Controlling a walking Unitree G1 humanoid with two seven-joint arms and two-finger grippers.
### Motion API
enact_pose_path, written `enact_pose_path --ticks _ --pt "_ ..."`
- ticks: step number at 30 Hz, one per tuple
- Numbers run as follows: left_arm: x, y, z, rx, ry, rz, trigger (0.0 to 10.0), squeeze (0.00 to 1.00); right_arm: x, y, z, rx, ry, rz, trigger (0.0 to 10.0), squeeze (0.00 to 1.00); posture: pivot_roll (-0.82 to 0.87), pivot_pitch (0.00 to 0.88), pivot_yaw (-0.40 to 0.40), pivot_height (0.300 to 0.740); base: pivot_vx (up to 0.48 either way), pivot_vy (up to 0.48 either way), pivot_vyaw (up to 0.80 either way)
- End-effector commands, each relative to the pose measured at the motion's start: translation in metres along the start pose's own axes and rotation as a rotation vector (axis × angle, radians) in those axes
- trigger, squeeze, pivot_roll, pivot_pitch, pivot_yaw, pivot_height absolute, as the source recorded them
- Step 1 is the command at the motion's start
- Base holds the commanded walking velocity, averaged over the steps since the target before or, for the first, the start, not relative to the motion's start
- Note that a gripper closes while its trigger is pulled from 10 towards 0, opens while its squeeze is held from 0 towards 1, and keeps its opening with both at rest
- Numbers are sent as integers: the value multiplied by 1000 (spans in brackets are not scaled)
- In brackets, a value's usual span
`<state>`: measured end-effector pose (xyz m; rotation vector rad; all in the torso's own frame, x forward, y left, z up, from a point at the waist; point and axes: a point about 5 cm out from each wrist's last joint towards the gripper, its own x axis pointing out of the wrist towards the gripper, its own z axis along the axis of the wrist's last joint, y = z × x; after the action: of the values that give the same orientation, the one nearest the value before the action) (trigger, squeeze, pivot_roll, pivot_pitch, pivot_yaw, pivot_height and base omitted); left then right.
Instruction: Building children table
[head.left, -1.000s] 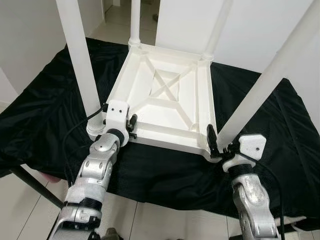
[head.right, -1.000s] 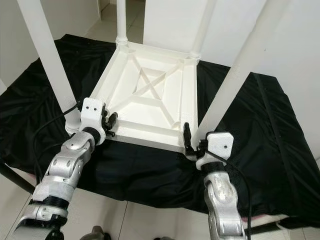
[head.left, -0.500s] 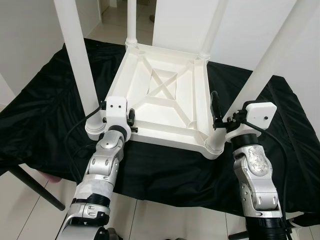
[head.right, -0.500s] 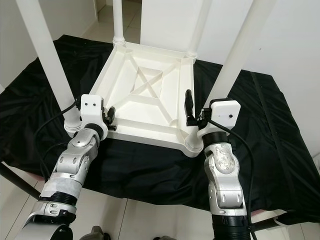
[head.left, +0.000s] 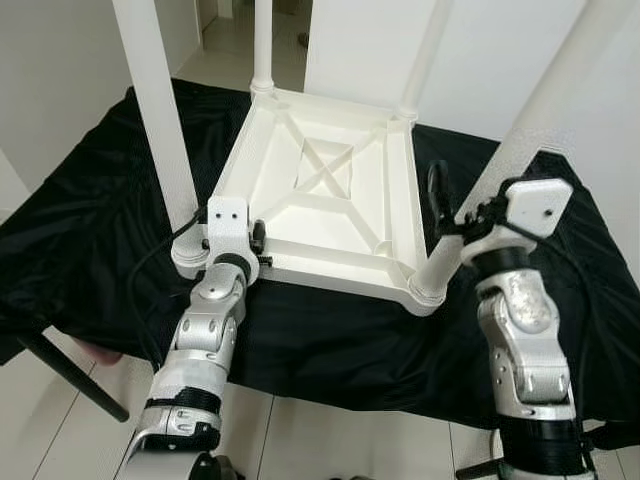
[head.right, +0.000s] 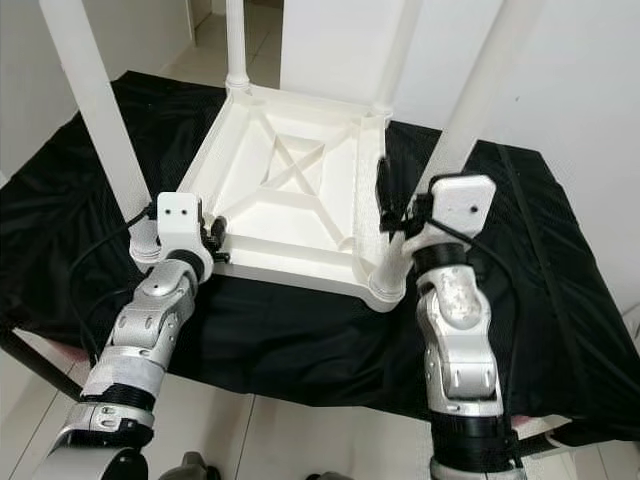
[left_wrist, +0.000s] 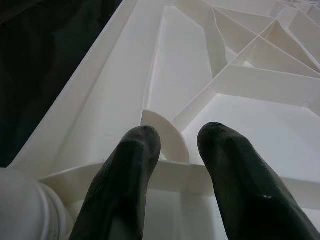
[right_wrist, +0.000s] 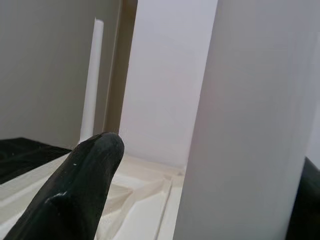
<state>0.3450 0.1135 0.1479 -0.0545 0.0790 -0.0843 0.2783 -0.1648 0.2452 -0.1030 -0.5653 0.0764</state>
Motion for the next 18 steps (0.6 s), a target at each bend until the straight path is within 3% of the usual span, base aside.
enact_pose_path --ticks 1,7,18 --pt "1 -3 -2 -6 7 61 10000 0 3 -2 5 0 -18 1 10000 0 95 18 -81 740 0 0 0" --pt "1 -5 -2 -5 4 51 10000 0 5 -4 5 -7 -21 -3 10000 0 97 16 -82 740 0 0 0" --pt "0 -5 -3 -7 4 56 10000 0 -5 -4 -13 -15 72 -4 10000 0 103 17 -85 740 0 0 0"
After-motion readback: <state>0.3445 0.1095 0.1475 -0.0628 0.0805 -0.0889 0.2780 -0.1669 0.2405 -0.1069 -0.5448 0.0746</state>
